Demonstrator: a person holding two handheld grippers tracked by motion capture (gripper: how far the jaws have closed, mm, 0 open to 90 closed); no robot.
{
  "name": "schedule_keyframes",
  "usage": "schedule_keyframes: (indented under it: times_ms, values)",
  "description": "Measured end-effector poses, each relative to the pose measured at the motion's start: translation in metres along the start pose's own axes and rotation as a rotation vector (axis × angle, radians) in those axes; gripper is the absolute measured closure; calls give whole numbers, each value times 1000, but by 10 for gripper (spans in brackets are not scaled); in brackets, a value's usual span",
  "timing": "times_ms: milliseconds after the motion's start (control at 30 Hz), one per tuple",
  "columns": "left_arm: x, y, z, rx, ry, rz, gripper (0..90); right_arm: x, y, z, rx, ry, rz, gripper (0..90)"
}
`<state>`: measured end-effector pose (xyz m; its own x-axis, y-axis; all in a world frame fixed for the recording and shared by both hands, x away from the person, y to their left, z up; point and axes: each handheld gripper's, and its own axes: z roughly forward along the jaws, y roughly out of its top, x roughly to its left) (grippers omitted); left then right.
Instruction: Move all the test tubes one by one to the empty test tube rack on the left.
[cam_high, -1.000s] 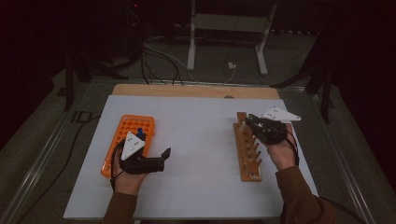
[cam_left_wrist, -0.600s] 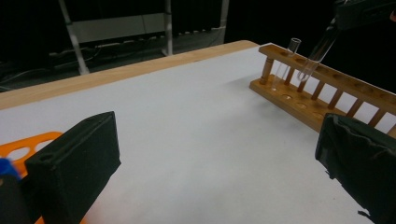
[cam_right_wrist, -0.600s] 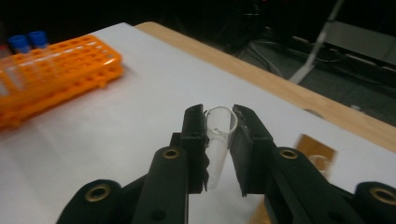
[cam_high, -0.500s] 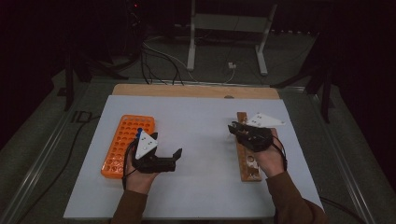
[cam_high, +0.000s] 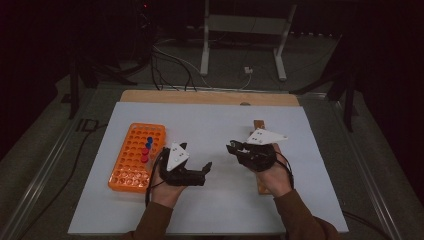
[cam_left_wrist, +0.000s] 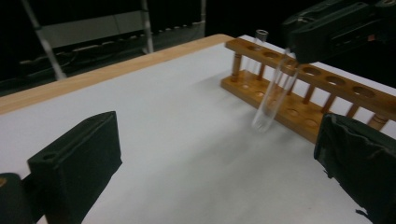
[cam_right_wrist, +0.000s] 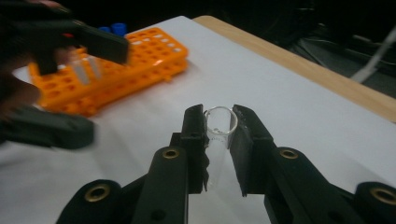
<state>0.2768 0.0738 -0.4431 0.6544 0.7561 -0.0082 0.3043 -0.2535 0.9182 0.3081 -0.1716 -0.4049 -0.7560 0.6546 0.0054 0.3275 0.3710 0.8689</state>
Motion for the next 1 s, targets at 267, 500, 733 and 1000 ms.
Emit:
schedule_keyframes:
  times_ms: [267, 500, 733, 1000]
  values:
    - [-19, 1, 14, 21, -54, 40, 82, 16, -1, 8, 15, 62, -14, 763]
    - [-29, -2, 17, 19, -67, 100, 431, 24, 0, 12, 17, 90, -29, 764]
    - [-30, -4, 19, 33, -67, 112, 658, 26, 0, 13, 17, 118, -21, 763]
    - [-29, -4, 18, 26, -75, 124, 754, 26, 0, 13, 23, 128, -25, 763]
